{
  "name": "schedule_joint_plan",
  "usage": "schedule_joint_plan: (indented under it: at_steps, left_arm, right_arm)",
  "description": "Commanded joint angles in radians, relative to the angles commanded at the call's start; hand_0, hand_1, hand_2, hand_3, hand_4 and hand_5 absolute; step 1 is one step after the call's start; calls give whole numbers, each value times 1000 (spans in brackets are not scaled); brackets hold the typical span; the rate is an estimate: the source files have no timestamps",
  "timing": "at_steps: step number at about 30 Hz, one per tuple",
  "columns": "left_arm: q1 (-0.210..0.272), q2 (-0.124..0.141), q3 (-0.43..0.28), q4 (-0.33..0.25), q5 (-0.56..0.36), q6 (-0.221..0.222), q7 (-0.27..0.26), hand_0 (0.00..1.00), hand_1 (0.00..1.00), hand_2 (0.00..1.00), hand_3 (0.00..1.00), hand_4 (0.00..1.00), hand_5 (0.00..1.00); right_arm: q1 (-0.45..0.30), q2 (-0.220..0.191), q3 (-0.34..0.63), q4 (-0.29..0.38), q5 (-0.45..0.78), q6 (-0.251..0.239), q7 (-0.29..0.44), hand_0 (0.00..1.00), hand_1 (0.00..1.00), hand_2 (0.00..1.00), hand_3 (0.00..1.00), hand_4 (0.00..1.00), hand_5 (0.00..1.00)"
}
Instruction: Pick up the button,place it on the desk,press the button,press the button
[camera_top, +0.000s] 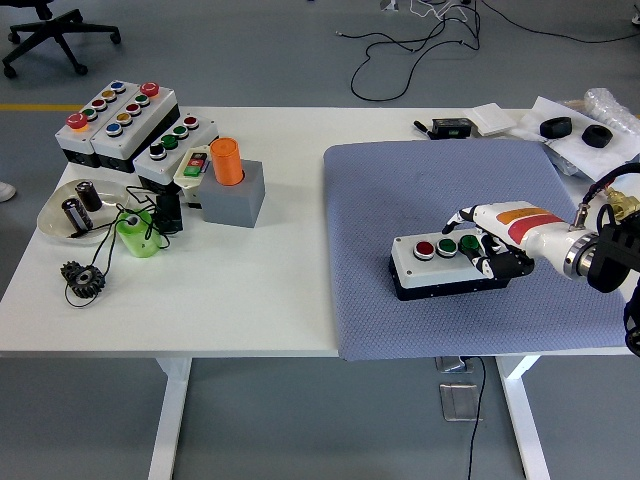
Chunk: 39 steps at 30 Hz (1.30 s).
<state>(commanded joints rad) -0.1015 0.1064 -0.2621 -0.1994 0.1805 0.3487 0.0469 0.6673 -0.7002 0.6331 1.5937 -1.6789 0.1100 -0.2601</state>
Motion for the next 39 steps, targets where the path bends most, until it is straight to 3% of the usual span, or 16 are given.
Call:
schedule_joint_plan:
  at_steps: [11, 31, 39]
  left_arm:
    - [1, -2, 6, 1, -5, -1, 0, 610, 527, 500, 469, 278, 994]
    - [2, -3, 7, 1, -5, -2, 1, 610, 529, 502, 469, 278, 997]
    - [1, -3, 3, 1, 0, -1, 2, 611, 529, 502, 470, 279, 997]
  right_arm:
    - [-8, -1, -2, 7, 3, 2, 2, 191, 2, 101, 750, 501, 2]
    - [-7, 21, -47, -48, 13, 25, -2, 199, 2, 109, 744, 515, 2]
    - [-21, 5, 17, -18, 24, 29, 4, 203, 2, 110, 745, 518, 2]
